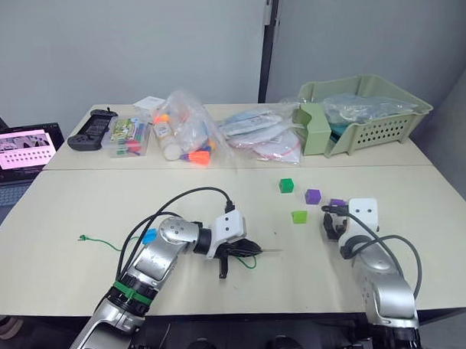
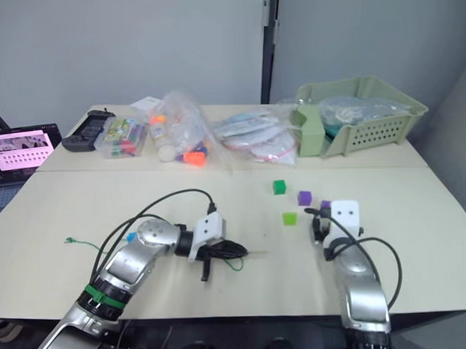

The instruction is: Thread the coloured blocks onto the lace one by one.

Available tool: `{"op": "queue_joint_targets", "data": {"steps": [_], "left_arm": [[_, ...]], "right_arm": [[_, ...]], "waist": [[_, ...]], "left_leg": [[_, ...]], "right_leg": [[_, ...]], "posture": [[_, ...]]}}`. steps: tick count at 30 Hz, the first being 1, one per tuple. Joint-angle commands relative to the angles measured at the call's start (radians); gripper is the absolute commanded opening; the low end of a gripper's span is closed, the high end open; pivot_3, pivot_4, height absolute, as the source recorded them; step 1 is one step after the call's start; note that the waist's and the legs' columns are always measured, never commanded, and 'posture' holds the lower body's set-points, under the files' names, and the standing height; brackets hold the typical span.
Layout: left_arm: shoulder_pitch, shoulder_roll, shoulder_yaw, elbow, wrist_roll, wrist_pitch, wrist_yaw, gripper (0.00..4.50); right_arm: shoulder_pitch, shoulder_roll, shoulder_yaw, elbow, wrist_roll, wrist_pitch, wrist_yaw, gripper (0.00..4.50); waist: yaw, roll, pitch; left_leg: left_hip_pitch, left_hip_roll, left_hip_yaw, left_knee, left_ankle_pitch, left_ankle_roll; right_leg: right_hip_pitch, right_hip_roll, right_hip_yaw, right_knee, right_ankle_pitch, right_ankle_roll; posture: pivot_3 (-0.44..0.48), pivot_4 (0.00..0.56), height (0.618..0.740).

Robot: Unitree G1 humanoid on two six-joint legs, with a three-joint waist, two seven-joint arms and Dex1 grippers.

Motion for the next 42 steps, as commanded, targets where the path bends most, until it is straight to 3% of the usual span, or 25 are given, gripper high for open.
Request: {"op": "queue_joint_targets", "data": {"steps": [1,8,14,18,21,28,31,34,37,42], "left_arm": [[0.011,-0.001,0.007,-0.035,0.0,-0.017,0.019,0.0],[0.027,0.006,0.008,-0.038,0.002,-0.029,0.028,0.0],[0.019,0.01,0.011,-0.024,0.003,-0.041,0.031,0.0],[0.016,0.009,0.008,-0.019,0.004,-0.045,0.031,0.0],[0.013,0.009,0.007,-0.015,0.005,-0.047,0.03,0.0],[0.008,0.004,0.004,-0.009,0.007,-0.054,0.03,0.0],[0.01,0.001,0.005,-0.01,0.01,-0.053,0.029,0.0],[0.014,0.006,0.009,-0.014,0.008,-0.052,0.025,0.0],[0.015,0.01,0.015,-0.013,0.005,-0.051,0.023,0.0],[0.012,0.021,0.024,-0.014,0.0,-0.047,0.019,0.0]], "right_arm": [[-0.078,-0.029,-0.034,0.107,0.018,-0.071,0.005,3.72],[-0.166,-0.057,-0.027,0.263,0.041,-0.15,0.041,3.72],[-0.166,-0.046,-0.038,0.284,0.056,-0.177,0.036,3.72],[-0.176,-0.043,-0.043,0.308,0.058,-0.195,0.029,2.63],[-0.177,-0.037,-0.037,0.314,0.061,-0.212,0.027,1.56],[-0.122,-0.028,-0.027,0.241,0.076,-0.24,0.041,1.44],[-0.056,-0.037,-0.015,0.123,0.085,-0.207,0.064,1.44],[0.062,-0.031,0.012,-0.105,0.108,-0.128,0.083,1.44],[0.261,-0.017,0.126,-0.439,0.134,-0.001,0.106,1.44],[0.441,0.007,0.325,-0.707,0.113,0.156,0.061,1.44]], "waist": [[-0.005,0.0,0.0],[-0.013,0.0,0.0],[-0.019,0.0,0.0],[-0.019,0.0,0.0],[-0.019,0.0,0.0],[-0.02,0.0,0.0],[-0.019,0.0,0.0],[-0.019,0.001,0.0],[-0.018,0.001,0.0],[-0.023,0.001,0.0]], "left_leg": [[0.0,0.0,0.0,0.0,0.0,0.0],[0.0,0.0,-0.001,-0.002,0.0,0.0],[0.001,0.0,-0.002,-0.002,0.0,0.0],[0.001,0.0,-0.002,-0.002,0.0,0.0],[0.001,0.0,-0.002,-0.002,0.0,0.0],[0.001,0.0,-0.002,-0.004,0.0,0.0],[0.001,-0.001,-0.002,-0.005,0.0,0.0],[0.001,-0.001,-0.003,-0.006,0.0,0.0],[0.001,-0.001,-0.006,-0.007,0.0,0.0],[0.002,0.001,-0.005,-0.008,0.0,0.0]], "right_leg": [[0.0,0.0,0.0,0.0,0.0,0.0],[0.0,0.0,0.0,0.001,0.0,0.0],[0.0,0.0,0.0,0.001,0.0,0.0],[0.0,0.0,0.0,0.001,0.0,0.0],[0.0,0.0,0.0,0.001,0.0,0.0],[0.0,0.0,0.0,0.001,0.0,0.0],[0.0,-0.001,0.0,0.001,0.0,0.0],[-0.001,-0.001,0.0,0.0,0.0,0.0],[-0.001,-0.001,0.0,0.0,0.0,0.0],[0.0,0.0,0.0,-0.003,-0.001,0.0]], "posture": [[0.0,0.15,0.74],[0.0,0.15,0.74],[0.0,0.15,0.74],[0.0,0.15,0.74],[0.0,0.15,0.74],[0.0,0.15,0.74],[0.0,0.15,0.74],[0.0,0.15,0.74],[0.0,0.15,0.74],[0.0,0.15,0.74]]}}
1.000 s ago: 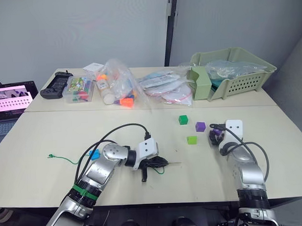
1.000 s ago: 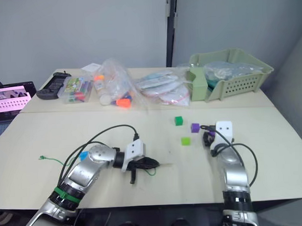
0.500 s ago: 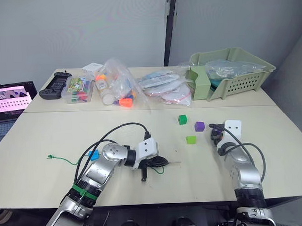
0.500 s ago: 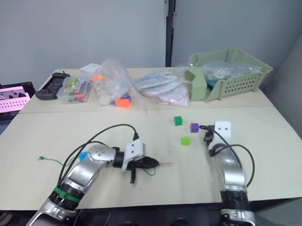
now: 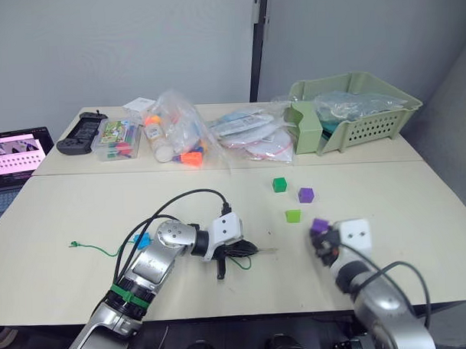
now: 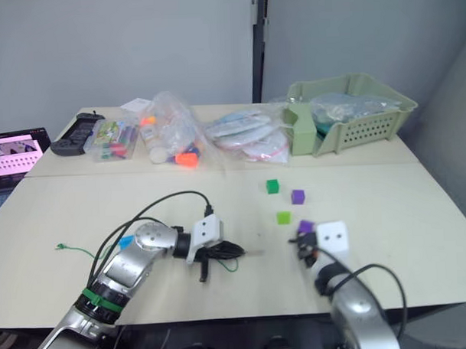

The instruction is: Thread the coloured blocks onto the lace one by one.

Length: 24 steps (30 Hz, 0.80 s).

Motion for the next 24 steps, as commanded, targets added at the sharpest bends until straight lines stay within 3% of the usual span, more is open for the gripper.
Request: {"op": "queue_joint_targets", "data": {"steps": [1,6,17,19,24], "left_arm": [[-0.013,0.01,0.024,-0.024,-0.017,-0.004,-0.007,0.0],[-0.014,0.027,0.03,-0.048,-0.024,0.011,-0.017,0.0],[-0.003,0.054,0.033,-0.083,-0.026,0.027,-0.029,0.0],[-0.002,0.056,0.035,-0.088,-0.027,0.031,-0.03,0.0],[0.001,0.063,0.034,-0.11,-0.031,0.045,-0.034,0.0]], "right_arm": [[0.048,0.017,0.11,-0.156,-0.011,0.084,-0.04,1.44],[0.112,0.022,0.187,-0.153,-0.018,0.118,-0.058,1.44],[0.137,0.037,0.157,-0.055,0.02,0.16,-0.042,1.44],[0.136,0.025,0.136,-0.092,0.03,0.155,-0.026,2.47],[0.129,-0.087,0.059,-0.205,0.084,0.178,0.078,4.15]], "waist": [[0.001,0.0,0.0],[0.022,0.0,0.0],[0.033,-0.001,-0.001],[0.034,-0.001,-0.001],[0.033,-0.001,0.0]], "left_leg": [[0.0,0.001,0.0,0.0,0.001,0.001],[0.0,0.002,0.0,0.0,0.001,0.001],[-0.002,0.002,0.001,-0.001,0.001,0.001],[-0.002,0.003,0.002,-0.001,0.001,0.001],[-0.003,0.002,0.002,-0.001,0.001,0.001]], "right_leg": [[0.001,0.001,0.0,-0.003,0.0,0.0],[0.001,0.001,-0.003,-0.004,-0.001,-0.001],[0.002,0.001,-0.005,-0.006,-0.002,-0.001],[0.002,0.001,-0.006,-0.006,-0.002,-0.002],[0.002,0.0,-0.006,-0.005,-0.003,-0.002]], "posture": [[0.0,0.15,0.74],[0.0,0.15,0.74],[0.0,0.15,0.74],[0.0,0.15,0.74],[0.0,0.15,0.74]]}}
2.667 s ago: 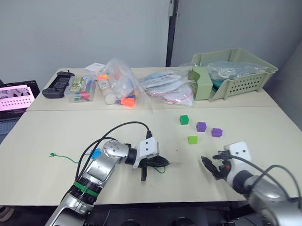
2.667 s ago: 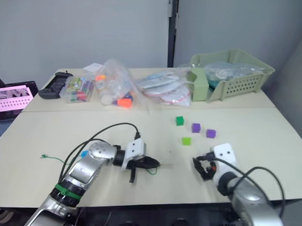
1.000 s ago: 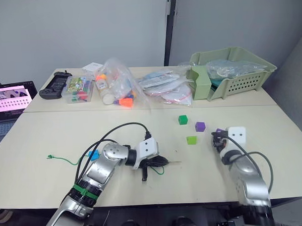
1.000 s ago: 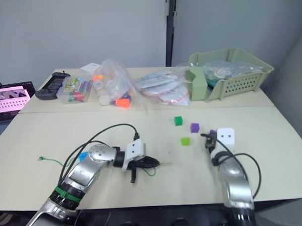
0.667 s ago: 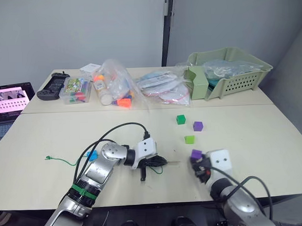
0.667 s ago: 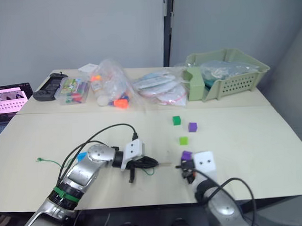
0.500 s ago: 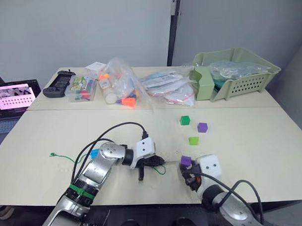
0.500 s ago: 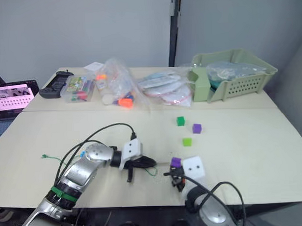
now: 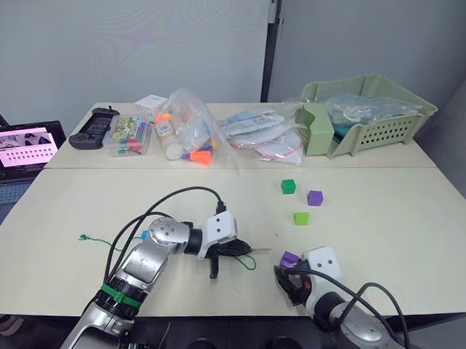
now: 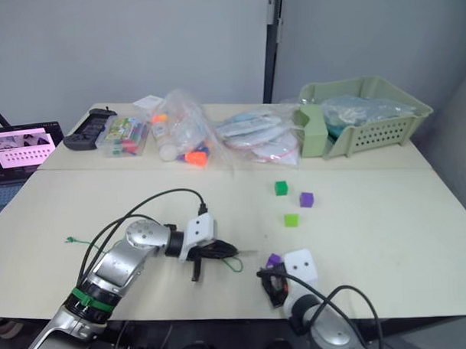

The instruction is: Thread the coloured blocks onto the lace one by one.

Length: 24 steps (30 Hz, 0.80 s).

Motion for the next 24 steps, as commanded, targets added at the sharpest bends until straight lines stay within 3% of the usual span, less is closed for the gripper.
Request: {"op": "queue_joint_targets", "data": {"steps": [1,4,7,9,12,17,24], "left_arm": [[-0.004,0.011,0.016,-0.055,-0.023,0.009,-0.006,0.0],[-0.009,0.017,0.01,-0.065,-0.024,0.019,-0.006,0.0],[-0.01,0.023,0.004,-0.081,-0.023,0.036,-0.007,0.0],[-0.003,0.032,-0.002,-0.094,-0.018,0.044,-0.01,0.0],[0.0,0.038,-0.006,-0.105,-0.014,0.051,-0.005,0.0],[0.01,0.05,-0.004,-0.135,-0.013,0.066,0.01,0.0],[0.015,0.062,0.0,-0.153,-0.015,0.084,0.024,0.0]], "right_arm": [[0.001,-0.107,-0.097,-0.124,0.067,0.027,0.112,4.48],[-0.027,-0.229,-0.182,-0.142,0.132,0.033,0.229,4.48],[-0.125,-0.379,-0.271,-0.047,0.22,-0.017,0.426,4.48],[-0.226,-0.487,-0.242,0.074,0.241,-0.055,0.571,4.48],[-0.293,-0.555,-0.193,0.166,0.255,-0.083,0.663,4.48],[-0.391,-0.569,-0.075,0.317,0.184,-0.174,0.726,4.48],[-0.452,-0.535,0.0,0.378,0.141,-0.197,0.713,4.48]], "waist": [[-0.002,0.0,0.0],[-0.005,0.0,0.0],[-0.01,-0.001,0.0],[-0.014,-0.001,0.001],[-0.01,-0.001,0.001],[-0.005,-0.001,0.001],[-0.003,-0.001,0.001]], "left_leg": [[0.0,-0.001,0.0,0.0,0.0,0.0],[0.001,-0.003,-0.001,0.001,0.0,0.0],[0.003,-0.002,0.001,0.002,0.0,0.0],[0.004,-0.001,0.003,0.003,0.0,0.0],[0.004,-0.001,0.004,0.002,0.0,0.001],[0.001,-0.003,0.004,0.002,0.0,0.001],[0.001,-0.003,0.002,0.002,0.0,0.001]], "right_leg": [[0.0,-0.001,0.001,0.0,0.0,0.0],[0.001,-0.001,0.004,0.0,0.0,0.002],[0.002,0.0,0.004,0.0,0.0,0.002],[0.003,0.002,0.004,0.0,0.0,0.002],[0.003,0.002,0.004,0.0,0.0,0.002],[0.0,0.001,0.003,0.0,0.0,0.001],[0.001,0.0,0.004,0.001,0.0,0.002]], "posture": [[0.0,0.15,0.74],[0.0,0.15,0.74],[0.0,0.15,0.74],[0.0,0.15,0.74],[0.0,0.15,0.74],[0.0,0.15,0.74],[0.0,0.15,0.74]]}}
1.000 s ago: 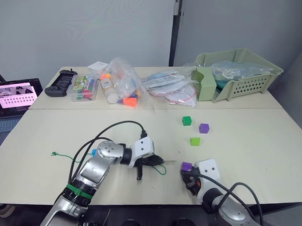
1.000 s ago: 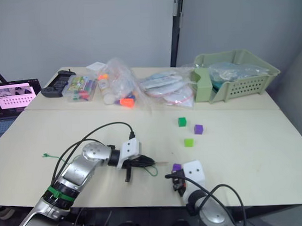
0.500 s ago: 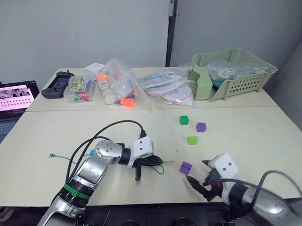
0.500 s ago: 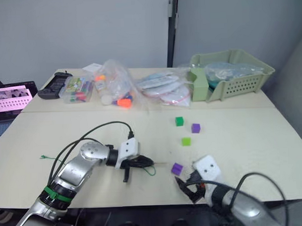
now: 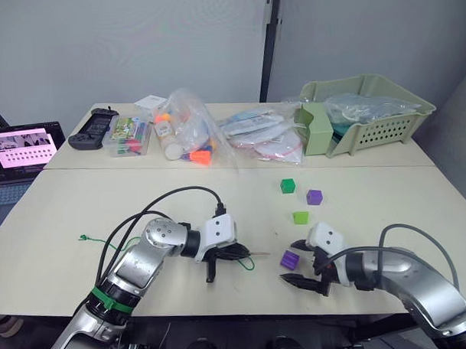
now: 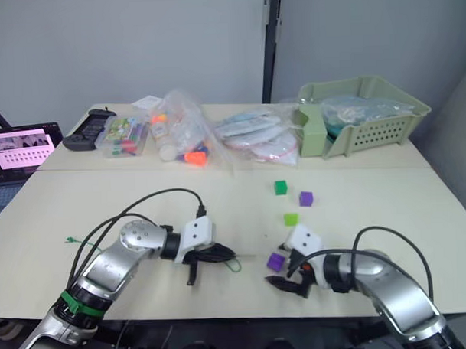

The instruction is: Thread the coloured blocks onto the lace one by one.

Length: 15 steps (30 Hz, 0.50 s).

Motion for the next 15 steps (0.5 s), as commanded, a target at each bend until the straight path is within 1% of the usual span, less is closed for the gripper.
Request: {"op": "queue_joint_targets", "data": {"steps": [1,3,8,10,11,15], "left_arm": [[-0.009,0.004,0.013,-0.035,-0.007,0.004,0.008,0.0],[-0.011,0.005,0.012,-0.036,-0.007,0.006,0.01,0.0],[-0.012,0.004,0.01,-0.039,-0.008,0.009,0.01,0.0],[-0.015,0.003,0.008,-0.04,-0.01,0.01,0.009,0.0],[-0.016,0.002,0.008,-0.041,-0.01,0.011,0.008,0.0],[-0.032,0.002,-0.008,-0.042,-0.01,0.018,-0.012,0.0]], "right_arm": [[-0.023,0.009,0.006,0.0,-0.014,-0.02,-0.005,4.48],[-0.022,0.006,0.014,-0.001,-0.021,-0.018,-0.004,3.97],[-0.018,0.002,0.028,0.008,-0.05,-0.022,-0.01,2.34],[-0.015,0.003,0.03,0.016,-0.058,-0.03,-0.006,1.62],[-0.015,0.004,0.031,0.019,-0.061,-0.034,-0.005,1.38],[-0.031,-0.007,0.058,0.055,-0.089,-0.113,0.042,1.37]], "waist": [[0.0,0.0,0.0],[0.0,0.0,0.0],[0.0,0.0,0.0],[0.0,0.0,0.0],[0.0,0.0,0.0],[-0.001,0.0,0.0]], "left_leg": [[0.0,0.0,0.0,0.0,0.0,0.0],[0.0,0.0,-0.001,0.0,0.0,0.0],[0.0,0.0,-0.001,0.0,0.0,0.0],[0.0,0.0,-0.001,0.0,0.0,0.0],[0.0,0.0,-0.001,0.0,0.0,0.0],[0.0,0.0,-0.001,0.0,0.0,0.0]], "right_leg": [[0.0,0.0,0.0,0.0,0.0,0.0],[0.0,0.0,0.0,0.0,0.0,0.0],[0.0,0.0,0.0,0.0,0.0,0.0],[0.0,0.0,0.0,0.0,0.0,0.0],[0.0,0.0,0.0,0.0,0.0,0.0],[0.0,0.0,0.0,0.0,0.0,0.0]], "posture": [[0.0,0.15,0.74],[0.0,0.15,0.74],[0.0,0.15,0.74],[0.0,0.15,0.74],[0.0,0.15,0.74],[0.0,0.15,0.74]]}}
